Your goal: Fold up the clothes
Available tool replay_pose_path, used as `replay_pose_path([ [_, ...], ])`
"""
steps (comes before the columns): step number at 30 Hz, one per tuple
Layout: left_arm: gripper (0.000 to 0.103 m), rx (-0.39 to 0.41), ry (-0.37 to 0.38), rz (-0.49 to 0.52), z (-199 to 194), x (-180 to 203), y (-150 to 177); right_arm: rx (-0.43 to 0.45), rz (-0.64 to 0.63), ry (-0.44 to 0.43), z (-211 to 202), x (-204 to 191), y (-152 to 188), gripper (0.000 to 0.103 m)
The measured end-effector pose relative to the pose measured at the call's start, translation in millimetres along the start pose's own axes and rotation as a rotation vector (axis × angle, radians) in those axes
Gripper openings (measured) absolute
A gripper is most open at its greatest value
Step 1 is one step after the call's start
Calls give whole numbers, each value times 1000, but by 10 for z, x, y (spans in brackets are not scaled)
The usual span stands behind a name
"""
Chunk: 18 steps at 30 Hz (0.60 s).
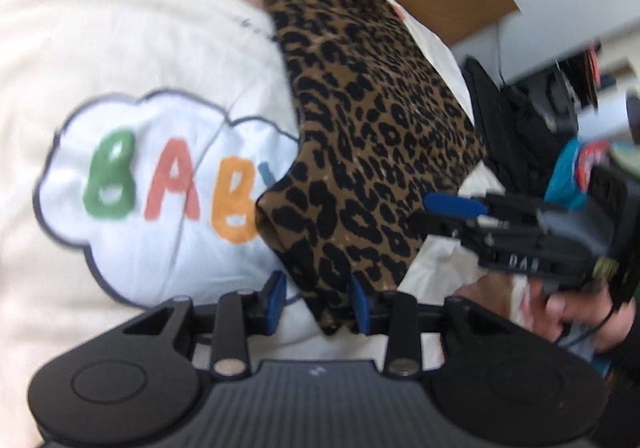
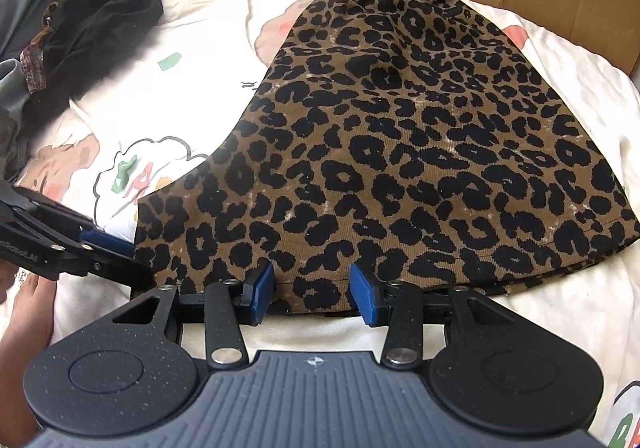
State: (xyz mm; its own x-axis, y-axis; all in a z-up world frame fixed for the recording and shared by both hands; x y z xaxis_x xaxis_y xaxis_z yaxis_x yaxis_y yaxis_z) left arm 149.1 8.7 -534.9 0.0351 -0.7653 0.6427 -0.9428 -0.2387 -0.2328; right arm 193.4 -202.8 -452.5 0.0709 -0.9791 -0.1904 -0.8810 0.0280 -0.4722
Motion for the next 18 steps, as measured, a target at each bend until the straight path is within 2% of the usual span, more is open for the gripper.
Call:
replay_pose_path([
  [6, 39, 17, 88, -149, 30, -101, 40, 2, -2, -5, 2, 11, 15, 50],
  [12, 39, 72, 261, -317, 74, -232, 36, 4, 2, -4, 6, 14, 20, 50],
  [18, 38, 99, 333, -384, 166, -297, 38, 4, 1, -4, 11, 15, 24, 50],
])
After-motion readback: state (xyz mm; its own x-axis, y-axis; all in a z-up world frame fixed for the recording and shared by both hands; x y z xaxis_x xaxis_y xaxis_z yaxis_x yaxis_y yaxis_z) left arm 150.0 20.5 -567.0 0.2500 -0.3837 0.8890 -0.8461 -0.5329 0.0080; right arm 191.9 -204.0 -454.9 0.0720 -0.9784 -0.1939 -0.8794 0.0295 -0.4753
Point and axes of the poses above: each gripper's, at about its wrist camera, not at the fingertips, and z roughly the way its jaws point, x to its right, y to its underside, the point moved 7 cm from there along z, roughly the way its jaws point, and after that the axes turned 2 degrees about z, right-handed, at the moved point
